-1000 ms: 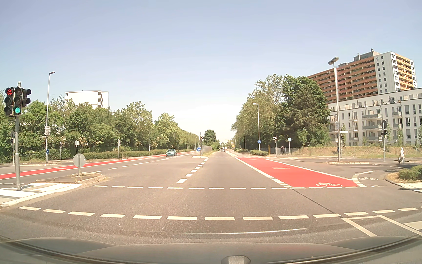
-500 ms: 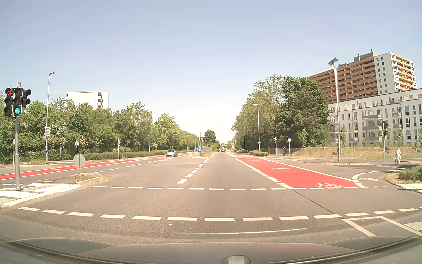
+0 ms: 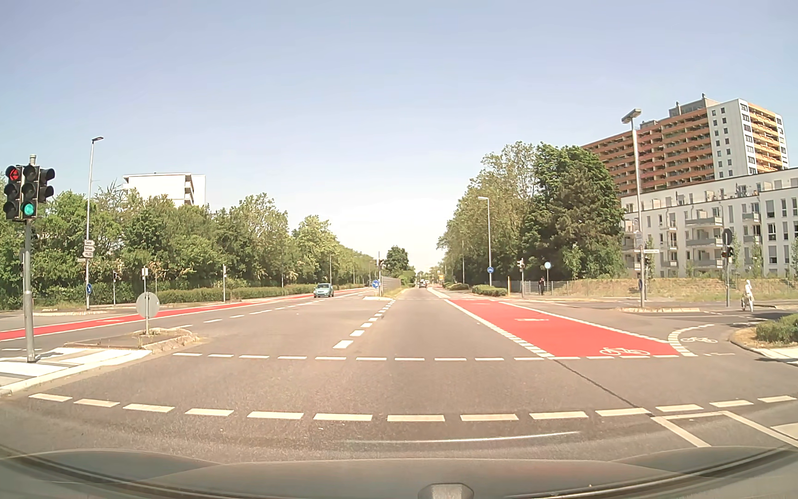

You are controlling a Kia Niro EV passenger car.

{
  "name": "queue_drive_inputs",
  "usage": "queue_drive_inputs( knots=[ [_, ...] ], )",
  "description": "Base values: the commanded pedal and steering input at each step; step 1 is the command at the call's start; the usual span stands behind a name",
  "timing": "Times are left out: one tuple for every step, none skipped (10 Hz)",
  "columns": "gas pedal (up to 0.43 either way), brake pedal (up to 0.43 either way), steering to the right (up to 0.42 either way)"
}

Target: Follow the waypoints while adhering to traffic rules and regulations

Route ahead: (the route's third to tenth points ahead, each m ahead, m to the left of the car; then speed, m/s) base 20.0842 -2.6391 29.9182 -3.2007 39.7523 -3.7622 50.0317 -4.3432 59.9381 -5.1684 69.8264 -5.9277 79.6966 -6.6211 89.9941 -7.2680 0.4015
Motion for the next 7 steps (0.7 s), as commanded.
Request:
queue_drive_inputs(
  knots=[
    [0.130,0.000,0.004],
    [0.220,0.000,0.004],
    [0.228,0.000,0.005],
    [0.248,0.000,0.005],
    [0.268,0.000,0.006],
    [0.287,0.000,0.006],
    [0.311,0.000,0.007]
  ],
)
